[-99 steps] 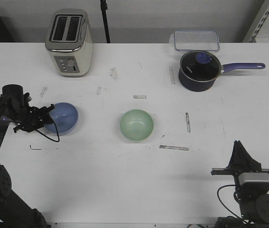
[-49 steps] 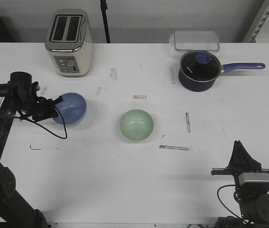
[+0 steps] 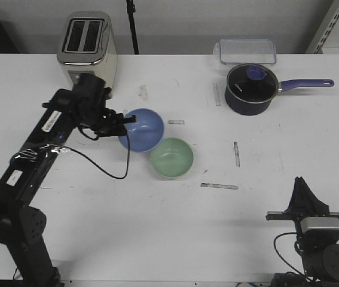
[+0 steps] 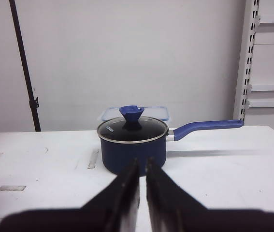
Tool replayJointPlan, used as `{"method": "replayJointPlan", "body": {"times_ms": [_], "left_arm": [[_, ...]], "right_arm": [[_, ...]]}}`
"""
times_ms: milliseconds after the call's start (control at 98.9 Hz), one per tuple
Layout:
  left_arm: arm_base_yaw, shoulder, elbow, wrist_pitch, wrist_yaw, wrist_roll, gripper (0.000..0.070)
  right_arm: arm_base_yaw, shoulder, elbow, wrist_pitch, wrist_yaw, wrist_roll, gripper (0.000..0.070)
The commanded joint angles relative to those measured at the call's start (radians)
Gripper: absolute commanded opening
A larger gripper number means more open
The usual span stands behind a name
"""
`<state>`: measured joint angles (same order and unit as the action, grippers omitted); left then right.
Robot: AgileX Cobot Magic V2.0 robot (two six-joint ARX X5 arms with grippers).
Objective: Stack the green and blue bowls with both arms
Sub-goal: 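Lift the blue bowl with the left gripper and lower it into the green bowl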
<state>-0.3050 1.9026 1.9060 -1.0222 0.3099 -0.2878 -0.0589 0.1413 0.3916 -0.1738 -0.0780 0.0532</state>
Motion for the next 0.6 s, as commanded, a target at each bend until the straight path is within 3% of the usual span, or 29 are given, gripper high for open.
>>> {"method": "replayJointPlan", "body": {"times_ms": [0, 202, 495, 586], "left_arm": [[-0.058, 0.055, 0.062, 0.001, 0.006, -0.017, 0.0001], [-0.17, 0.146, 0.114, 0.002, 0.006, -0.017, 0.0001], [-0.194, 0.186, 0.114, 0.022, -0.006, -0.017, 0.0006], [-0.194, 0.188, 0.114, 0.019, -0.006, -0.016, 0.0073]], "right_arm": [[0.0, -0.004, 0.001, 0.01, 0.0, 0.01, 0.0015], [0.0, -0.004, 0.001, 0.01, 0.0, 0.01, 0.0015], [0.0, -0.004, 0.001, 0.011, 0.0, 0.01, 0.0015], [0.0, -0.004, 0.001, 0.011, 0.0, 0.01, 0.0015]]}}
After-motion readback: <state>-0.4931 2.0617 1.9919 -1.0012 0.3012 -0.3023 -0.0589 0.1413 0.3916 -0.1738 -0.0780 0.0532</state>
